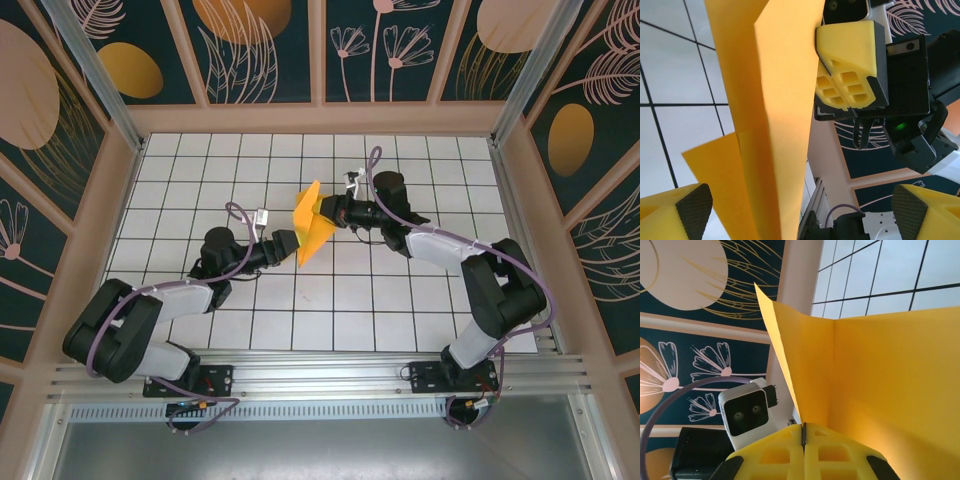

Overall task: Fold a paper plane with a square sheet of paper (pick it up from the middle)
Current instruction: Turn over the paper at the center of the table.

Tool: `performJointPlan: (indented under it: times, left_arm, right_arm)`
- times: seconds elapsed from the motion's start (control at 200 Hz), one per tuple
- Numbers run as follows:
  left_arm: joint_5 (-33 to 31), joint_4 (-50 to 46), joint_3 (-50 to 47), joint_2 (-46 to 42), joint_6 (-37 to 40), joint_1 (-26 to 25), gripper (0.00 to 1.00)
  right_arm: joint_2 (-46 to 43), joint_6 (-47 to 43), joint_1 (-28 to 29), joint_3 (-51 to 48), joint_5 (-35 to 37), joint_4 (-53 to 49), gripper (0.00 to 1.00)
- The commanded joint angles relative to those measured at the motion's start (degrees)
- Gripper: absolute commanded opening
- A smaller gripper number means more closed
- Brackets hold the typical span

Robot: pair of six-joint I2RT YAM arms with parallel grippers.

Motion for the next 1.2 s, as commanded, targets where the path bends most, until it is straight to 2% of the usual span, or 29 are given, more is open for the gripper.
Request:
performJointPlan:
  times: [0.0,0.335,0.51,0.6,0.671,0.801,0.916,1.076,1.196]
  left_arm:
    - [1.4,8.7,1.6,1.0,-2.9,0.3,0.87]
    - [-1.1,11.4,1.4,1.3,-4.7,0.3,0.46]
    - [-2.4,10.4,1.1,1.0,-4.3,0.3,0.25]
    - [-3.0,8.5,1.1,0.4,-3.2,0.3,0.15]
    - [-3.5,5.8,1.2,-0.6,-1.3,0.3,0.13]
    - [-5.8,-6.9,2.9,-4.1,6.1,0.3,0.13]
    - [-11.8,-26.3,6.5,-8.5,16.5,0.3,0.13]
    - [-26.1,-52.1,13.7,-12.8,29.3,0.2,0.13]
    - [-41.1,-66.8,19.2,-13.1,34.7,-1.1,0.12]
  right_arm:
    - [-2.1,2.5,0.6,0.7,-2.9,4.1,0.0]
    - [-2.2,3.6,0.4,0.0,-4.0,4.3,0.0]
    - [-3.3,1.3,0.3,0.2,-2.6,0.4,0.0]
    - [-4.9,-2.4,0.2,0.7,0.6,-5.7,0.15]
    - [-6.9,-5.5,0.0,1.1,4.4,-10.9,0.29]
    - [-11.1,-11.7,-0.1,2.0,13.9,-21.9,0.5]
    - [-14.7,-14.7,-0.3,1.6,22.6,-28.8,0.61]
    - [-19.4,-15.6,-0.4,-1.5,31.1,-32.7,0.65]
    - [-22.1,-14.9,-0.3,-4.0,35.4,-33.8,0.65]
